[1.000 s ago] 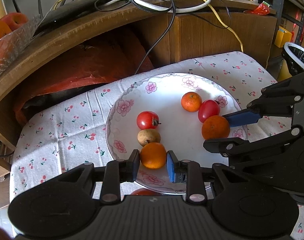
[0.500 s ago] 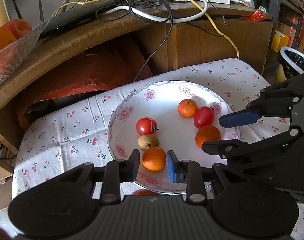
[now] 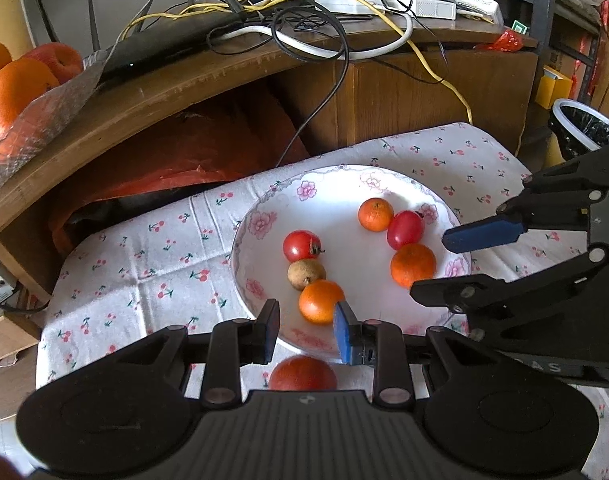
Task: Organize fruits
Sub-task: 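Withdraw both tools from the bowl toward the remaining fruits, then grasp the large dark red tomato with the left tool while the right tool grasps the yellow-brown fruit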
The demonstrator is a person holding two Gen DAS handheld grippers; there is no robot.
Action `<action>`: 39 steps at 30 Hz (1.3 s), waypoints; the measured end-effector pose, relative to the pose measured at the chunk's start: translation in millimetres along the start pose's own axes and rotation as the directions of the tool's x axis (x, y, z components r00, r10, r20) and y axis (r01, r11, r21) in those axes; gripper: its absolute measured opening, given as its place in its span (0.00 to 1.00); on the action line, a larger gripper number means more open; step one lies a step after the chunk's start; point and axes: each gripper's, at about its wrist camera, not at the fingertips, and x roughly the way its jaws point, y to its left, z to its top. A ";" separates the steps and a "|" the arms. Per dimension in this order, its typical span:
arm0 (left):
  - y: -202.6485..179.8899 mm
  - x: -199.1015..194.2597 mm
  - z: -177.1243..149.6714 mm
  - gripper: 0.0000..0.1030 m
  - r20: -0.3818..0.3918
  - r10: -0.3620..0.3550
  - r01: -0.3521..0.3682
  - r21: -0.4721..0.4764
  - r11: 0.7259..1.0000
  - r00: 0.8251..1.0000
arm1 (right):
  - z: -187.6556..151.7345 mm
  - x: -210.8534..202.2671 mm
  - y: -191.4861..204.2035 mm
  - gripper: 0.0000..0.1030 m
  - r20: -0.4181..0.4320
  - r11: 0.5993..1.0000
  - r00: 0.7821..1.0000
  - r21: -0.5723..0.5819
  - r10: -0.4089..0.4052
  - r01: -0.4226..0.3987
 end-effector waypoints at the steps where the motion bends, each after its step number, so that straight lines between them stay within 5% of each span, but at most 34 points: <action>1: 1.2 -3.0 -1.8 0.37 0.001 -0.003 0.003 -0.001 1.000 1.000 | -1.5 -2.4 1.9 0.33 -0.001 1.000 1.000 0.001 0.006 -0.006; 10: 12.7 -27.7 -18.3 0.37 0.005 -0.019 0.019 0.000 1.000 1.000 | -19.7 -18.8 33.0 0.33 -0.030 0.996 0.996 -0.007 0.090 -0.090; 25: 26.9 -33.5 -38.9 0.37 -0.023 -0.046 0.046 -0.005 0.999 0.999 | -22.1 16.2 60.7 0.32 -0.094 0.988 0.985 -0.030 0.147 -0.151; 39: 25.7 -19.4 -41.4 0.38 -0.053 -0.100 0.099 -0.019 0.995 0.994 | -22.1 27.3 56.1 0.19 -0.117 0.984 0.978 -0.013 0.174 -0.176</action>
